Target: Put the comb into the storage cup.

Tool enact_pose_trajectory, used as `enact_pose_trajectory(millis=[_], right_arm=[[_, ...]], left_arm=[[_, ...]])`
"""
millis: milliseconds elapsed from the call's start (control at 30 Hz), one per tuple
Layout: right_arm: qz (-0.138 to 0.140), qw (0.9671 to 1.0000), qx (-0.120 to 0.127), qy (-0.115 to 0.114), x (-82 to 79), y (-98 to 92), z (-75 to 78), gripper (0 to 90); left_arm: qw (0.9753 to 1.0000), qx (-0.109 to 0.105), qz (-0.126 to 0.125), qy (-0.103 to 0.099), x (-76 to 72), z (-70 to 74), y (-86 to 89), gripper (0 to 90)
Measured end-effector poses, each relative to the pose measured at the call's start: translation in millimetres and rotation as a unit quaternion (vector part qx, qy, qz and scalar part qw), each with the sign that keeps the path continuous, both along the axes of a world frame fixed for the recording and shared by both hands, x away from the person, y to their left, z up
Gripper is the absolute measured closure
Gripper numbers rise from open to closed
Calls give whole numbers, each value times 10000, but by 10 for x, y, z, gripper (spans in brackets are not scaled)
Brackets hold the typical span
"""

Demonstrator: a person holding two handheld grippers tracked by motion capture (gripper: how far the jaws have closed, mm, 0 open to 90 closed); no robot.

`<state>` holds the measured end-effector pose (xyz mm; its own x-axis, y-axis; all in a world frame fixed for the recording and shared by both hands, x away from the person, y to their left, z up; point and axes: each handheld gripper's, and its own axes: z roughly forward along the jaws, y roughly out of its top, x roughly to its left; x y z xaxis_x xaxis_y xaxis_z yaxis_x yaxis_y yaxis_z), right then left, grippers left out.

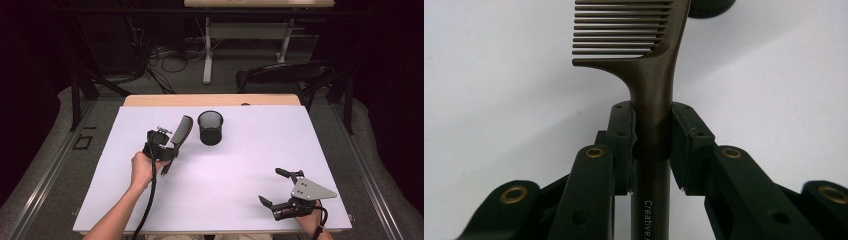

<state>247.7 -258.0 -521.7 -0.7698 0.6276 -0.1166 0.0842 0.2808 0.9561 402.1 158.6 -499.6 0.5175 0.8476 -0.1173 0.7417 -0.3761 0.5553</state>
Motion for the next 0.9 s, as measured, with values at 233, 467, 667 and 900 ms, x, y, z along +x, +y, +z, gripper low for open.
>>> enact_pose_trajectory(millis=[233,467,667,900], right_arm=[[-18,10000,-11,-31,5,-10,4,15],[-42,10000,-19,8,10,-9,-2,15],[-63,10000,-54,19,21,-10,-11,15],[-57,10000,-66,7,13,-10,-13,15]], left_arm=[[9992,-217,-158,-292,-56,51,7,727],[9971,-397,-344,-548,-133,82,8,727],[9946,-643,-294,-763,-160,89,68,727],[9898,-937,-377,-1003,-198,77,109,727]])
